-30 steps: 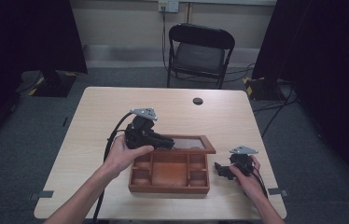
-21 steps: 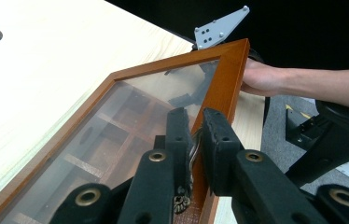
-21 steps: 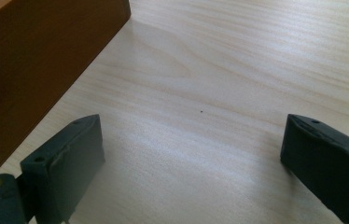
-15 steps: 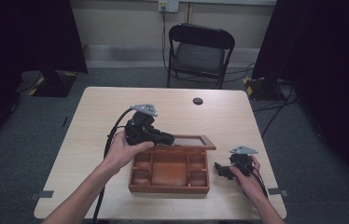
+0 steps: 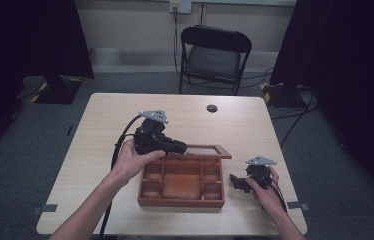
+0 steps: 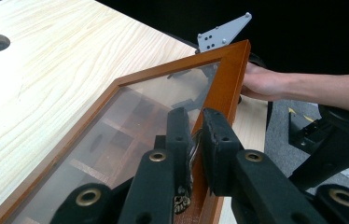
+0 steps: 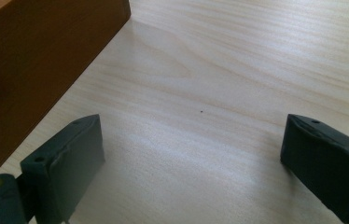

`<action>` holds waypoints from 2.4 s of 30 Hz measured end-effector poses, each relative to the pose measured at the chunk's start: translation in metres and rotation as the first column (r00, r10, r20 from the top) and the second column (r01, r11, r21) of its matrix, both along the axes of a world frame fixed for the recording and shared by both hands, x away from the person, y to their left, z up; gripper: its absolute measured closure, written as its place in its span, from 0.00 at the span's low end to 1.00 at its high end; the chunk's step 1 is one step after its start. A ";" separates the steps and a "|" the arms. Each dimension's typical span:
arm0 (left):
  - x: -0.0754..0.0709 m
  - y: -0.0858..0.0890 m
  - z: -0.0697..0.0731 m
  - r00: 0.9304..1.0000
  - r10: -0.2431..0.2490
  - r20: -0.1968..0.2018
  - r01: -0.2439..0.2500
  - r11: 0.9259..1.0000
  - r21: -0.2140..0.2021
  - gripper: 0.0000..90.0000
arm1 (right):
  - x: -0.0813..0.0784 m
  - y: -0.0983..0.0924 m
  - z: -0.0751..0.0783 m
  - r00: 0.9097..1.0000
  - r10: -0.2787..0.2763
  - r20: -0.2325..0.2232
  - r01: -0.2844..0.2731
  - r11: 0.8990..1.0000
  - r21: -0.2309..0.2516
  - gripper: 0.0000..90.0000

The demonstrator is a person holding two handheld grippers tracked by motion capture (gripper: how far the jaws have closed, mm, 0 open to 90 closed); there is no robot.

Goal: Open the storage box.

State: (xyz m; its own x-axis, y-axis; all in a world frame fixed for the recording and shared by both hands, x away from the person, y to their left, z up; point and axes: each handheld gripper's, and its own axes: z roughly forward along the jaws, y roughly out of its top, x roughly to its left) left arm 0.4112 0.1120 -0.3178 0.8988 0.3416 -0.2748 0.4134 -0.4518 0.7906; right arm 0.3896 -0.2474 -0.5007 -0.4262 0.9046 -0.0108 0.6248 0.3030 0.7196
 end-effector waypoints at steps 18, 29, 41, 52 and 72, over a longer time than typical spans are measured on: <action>-0.001 0.000 0.002 1.000 0.019 0.023 -0.019 1.000 0.000 0.91 | 0.000 0.000 0.000 1.000 0.000 0.000 0.000 1.000 0.000 0.06; -0.001 -0.001 0.000 1.000 0.018 0.018 -0.018 1.000 -0.008 0.91 | 0.000 0.000 0.000 1.000 0.000 0.000 0.000 1.000 0.000 0.06; 0.000 0.000 0.000 1.000 0.014 0.015 -0.014 1.000 -0.008 0.91 | 0.000 0.000 0.000 1.000 0.000 0.000 0.000 1.000 0.000 0.06; 0.000 0.000 0.000 1.000 0.011 0.012 -0.010 1.000 -0.008 0.91 | 0.000 0.000 0.000 1.000 0.000 0.000 0.000 1.000 0.000 0.06; 0.000 0.000 0.000 1.000 0.015 0.011 -0.014 1.000 -0.009 0.91 | 0.000 0.000 0.000 1.000 0.000 0.000 0.000 1.000 0.000 0.06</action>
State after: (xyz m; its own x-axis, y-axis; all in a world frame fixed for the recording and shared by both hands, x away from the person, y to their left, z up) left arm 0.4111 0.1121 -0.3180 0.8968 0.3522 -0.2678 0.4109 -0.4387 0.7992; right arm 0.3896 -0.2474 -0.5007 -0.4263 0.9045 -0.0109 0.6246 0.3031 0.7197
